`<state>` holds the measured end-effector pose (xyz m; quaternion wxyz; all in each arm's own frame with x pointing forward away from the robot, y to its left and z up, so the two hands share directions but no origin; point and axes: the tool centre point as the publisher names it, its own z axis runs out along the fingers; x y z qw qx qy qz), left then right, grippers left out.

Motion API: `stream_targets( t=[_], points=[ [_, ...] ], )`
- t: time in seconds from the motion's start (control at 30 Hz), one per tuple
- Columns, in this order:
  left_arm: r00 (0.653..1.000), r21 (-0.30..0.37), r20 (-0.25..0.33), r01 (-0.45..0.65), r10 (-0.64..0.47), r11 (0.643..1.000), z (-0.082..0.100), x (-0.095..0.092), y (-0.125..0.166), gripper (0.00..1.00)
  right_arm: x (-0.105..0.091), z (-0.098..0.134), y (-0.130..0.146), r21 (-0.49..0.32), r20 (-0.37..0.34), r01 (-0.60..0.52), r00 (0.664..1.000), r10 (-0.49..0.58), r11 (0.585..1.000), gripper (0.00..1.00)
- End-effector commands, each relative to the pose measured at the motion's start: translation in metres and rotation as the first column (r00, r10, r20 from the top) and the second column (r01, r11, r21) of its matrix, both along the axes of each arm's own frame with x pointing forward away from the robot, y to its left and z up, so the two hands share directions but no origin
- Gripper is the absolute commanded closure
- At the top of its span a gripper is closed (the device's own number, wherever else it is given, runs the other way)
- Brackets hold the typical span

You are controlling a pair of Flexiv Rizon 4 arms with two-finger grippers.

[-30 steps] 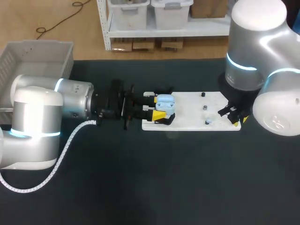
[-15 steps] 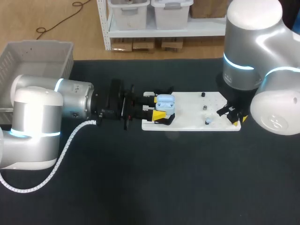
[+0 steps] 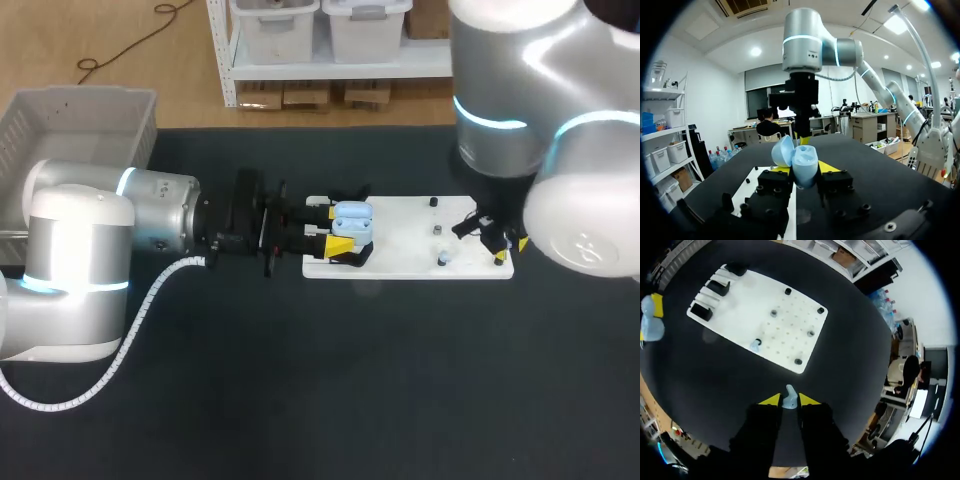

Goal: Pick up each earbud case from the left stands, insert the matching earbuds, close the lid, and place the case in the box.

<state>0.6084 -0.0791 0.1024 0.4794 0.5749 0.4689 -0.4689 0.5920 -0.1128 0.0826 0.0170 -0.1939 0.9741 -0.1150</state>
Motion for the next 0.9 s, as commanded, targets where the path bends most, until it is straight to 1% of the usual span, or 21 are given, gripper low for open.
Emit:
stream_targets(
  t=[0.03,0.2,0.3,0.43,0.57,0.9],
  points=[
    [1.000,0.000,0.000,0.003,-0.003,1.000,-0.001,0.001,0.000,1.00,-0.002,0.034,0.023,-0.016,-0.061,0.069,0.996,-0.070,0.997,1.00],
    [1.000,0.000,0.000,0.003,-0.003,1.000,-0.001,0.001,0.000,1.00,-0.007,0.050,0.047,-0.002,-0.104,0.135,0.985,-0.135,0.991,1.00],
    [1.000,0.000,0.000,0.003,-0.003,1.000,-0.001,0.001,0.000,1.00,-0.008,0.055,0.059,-0.015,-0.094,0.148,0.984,-0.149,0.989,1.00],
    [1.000,0.000,0.000,0.003,-0.003,1.000,-0.001,0.001,0.000,1.00,-0.010,0.060,0.076,0.003,-0.090,0.160,0.983,-0.159,0.987,1.00],
    [1.000,0.000,0.000,0.003,-0.003,1.000,-0.001,0.001,0.000,1.00,-0.016,0.064,0.089,0.014,-0.086,0.152,0.985,-0.150,0.988,1.00],
    [1.000,0.000,0.000,0.003,-0.003,1.000,-0.001,0.001,0.000,1.00,-0.016,0.064,0.089,0.014,-0.086,0.152,0.985,-0.150,0.988,1.00]
  ],
)
